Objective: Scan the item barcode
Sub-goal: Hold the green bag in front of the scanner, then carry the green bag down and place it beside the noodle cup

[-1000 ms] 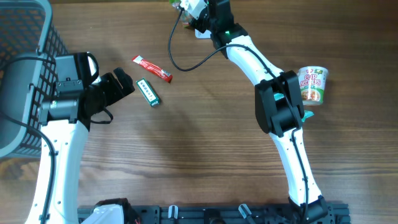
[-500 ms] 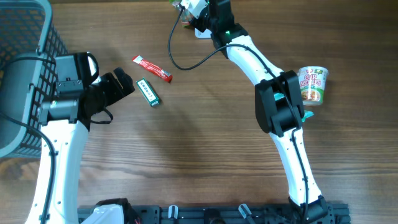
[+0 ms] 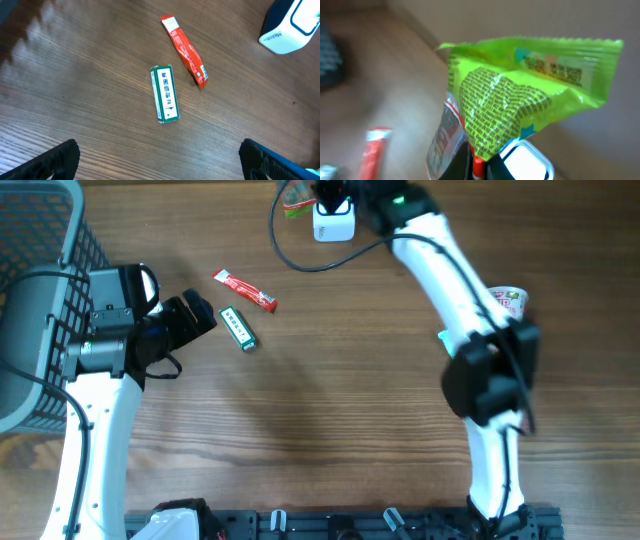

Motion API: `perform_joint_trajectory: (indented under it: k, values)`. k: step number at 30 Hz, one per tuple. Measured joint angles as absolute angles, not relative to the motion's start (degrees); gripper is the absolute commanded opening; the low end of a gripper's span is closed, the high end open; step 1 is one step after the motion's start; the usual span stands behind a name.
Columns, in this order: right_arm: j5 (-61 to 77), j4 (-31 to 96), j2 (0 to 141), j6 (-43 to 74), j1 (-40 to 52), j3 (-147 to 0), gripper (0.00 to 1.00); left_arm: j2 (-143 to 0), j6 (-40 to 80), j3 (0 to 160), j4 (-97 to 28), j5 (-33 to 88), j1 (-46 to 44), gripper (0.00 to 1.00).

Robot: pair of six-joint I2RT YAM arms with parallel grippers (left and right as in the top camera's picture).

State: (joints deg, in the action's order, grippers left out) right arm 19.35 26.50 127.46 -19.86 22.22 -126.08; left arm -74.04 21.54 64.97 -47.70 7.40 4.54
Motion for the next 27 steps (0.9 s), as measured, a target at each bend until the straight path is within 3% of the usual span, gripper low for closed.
perform_joint_trajectory:
  k: [5,12,16,21,27]
  values:
    - [20.8,50.2,116.9,-17.0,21.9,-126.7,0.04,-74.0,21.5,65.0,-47.7,7.4,4.5,1.0]
    - [20.9,78.1,115.2,-16.7,21.4,-123.6,0.04,-74.0,21.6,65.0,-47.7,7.4,4.5,1.0]
    - [19.7,78.0,115.3,-14.8,21.2,-112.1,0.04,-74.0,21.5,65.0,-47.7,7.4,4.5,1.0]
    - [8.4,69.1,117.1,-5.6,20.4,-96.6,0.04,-74.0,21.5,65.0,-47.7,7.4,4.5,1.0]
    - [-0.6,65.7,117.1,-0.7,14.5,-92.1,0.04,-74.0,21.6,65.0,-47.7,7.4,4.5,1.0]
